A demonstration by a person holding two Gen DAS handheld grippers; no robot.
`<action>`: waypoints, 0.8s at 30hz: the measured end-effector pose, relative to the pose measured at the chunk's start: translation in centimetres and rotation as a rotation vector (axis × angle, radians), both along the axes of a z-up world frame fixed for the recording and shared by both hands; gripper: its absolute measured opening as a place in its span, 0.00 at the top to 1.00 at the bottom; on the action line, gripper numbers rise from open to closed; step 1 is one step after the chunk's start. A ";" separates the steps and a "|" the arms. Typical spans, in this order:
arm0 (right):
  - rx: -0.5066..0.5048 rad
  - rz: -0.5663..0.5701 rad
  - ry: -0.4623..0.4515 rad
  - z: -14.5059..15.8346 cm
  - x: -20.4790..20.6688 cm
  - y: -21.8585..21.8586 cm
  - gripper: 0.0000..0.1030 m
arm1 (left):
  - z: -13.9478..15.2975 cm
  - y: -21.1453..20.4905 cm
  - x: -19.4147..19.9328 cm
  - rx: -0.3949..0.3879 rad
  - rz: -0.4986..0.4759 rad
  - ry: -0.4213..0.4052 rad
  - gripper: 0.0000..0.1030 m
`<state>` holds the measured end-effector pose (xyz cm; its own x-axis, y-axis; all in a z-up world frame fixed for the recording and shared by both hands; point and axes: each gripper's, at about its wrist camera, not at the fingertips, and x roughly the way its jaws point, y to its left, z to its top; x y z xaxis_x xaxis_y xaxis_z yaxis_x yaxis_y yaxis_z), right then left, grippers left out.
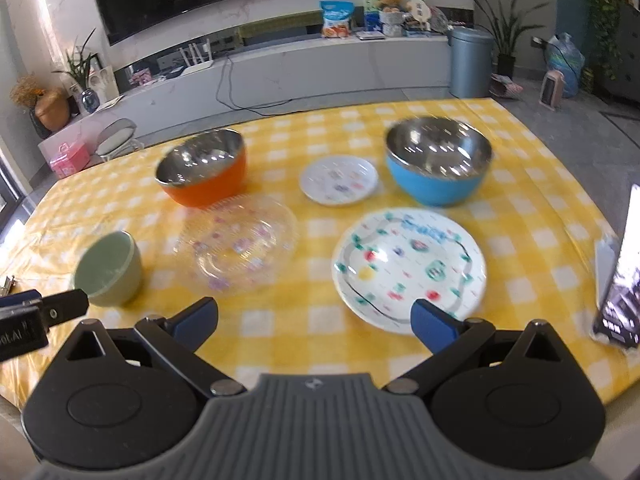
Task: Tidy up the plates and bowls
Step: 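Move the left gripper to the pale green bowl and close on its rim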
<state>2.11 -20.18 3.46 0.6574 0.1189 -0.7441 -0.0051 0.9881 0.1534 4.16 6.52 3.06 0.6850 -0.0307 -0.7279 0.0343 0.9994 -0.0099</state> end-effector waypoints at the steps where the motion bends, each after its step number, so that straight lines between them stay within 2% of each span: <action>1: 0.000 0.011 0.001 0.2 0.4 0.6 0.03 | 0.2 0.6 0.5 0.004 0.005 0.006 0.21; 3: 0.011 0.032 0.004 0.6 1.2 1.9 0.03 | 0.5 1.7 1.5 0.007 0.013 0.019 0.22; 5: 0.025 0.053 0.003 1.0 1.8 3.1 0.09 | 0.7 2.8 2.4 0.009 0.021 0.029 0.22; 11: 0.080 0.078 0.046 1.6 4.1 6.4 0.14 | 0.4 5.5 5.0 0.020 0.057 0.049 0.22; 15: 0.151 0.083 0.068 1.5 5.5 8.0 0.14 | -0.2 7.1 6.2 -0.017 0.059 0.064 0.22; 17: 0.173 0.084 0.071 1.2 6.4 8.8 0.19 | -0.5 7.9 6.7 -0.045 0.057 0.069 0.22; 21: 0.235 0.086 0.065 0.6 7.6 9.8 0.22 | -1.4 9.2 7.6 -0.096 0.061 0.083 0.22; 24: 0.268 0.105 0.078 -0.1 8.6 10.8 0.29 | -2.3 10.1 8.4 -0.128 0.082 0.105 0.22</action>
<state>10.67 -9.40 3.39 0.5729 0.3821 -0.7251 -0.0827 0.9071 0.4127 12.58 16.61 0.79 0.6092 -0.0753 -0.7894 -0.0549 0.9891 -0.1368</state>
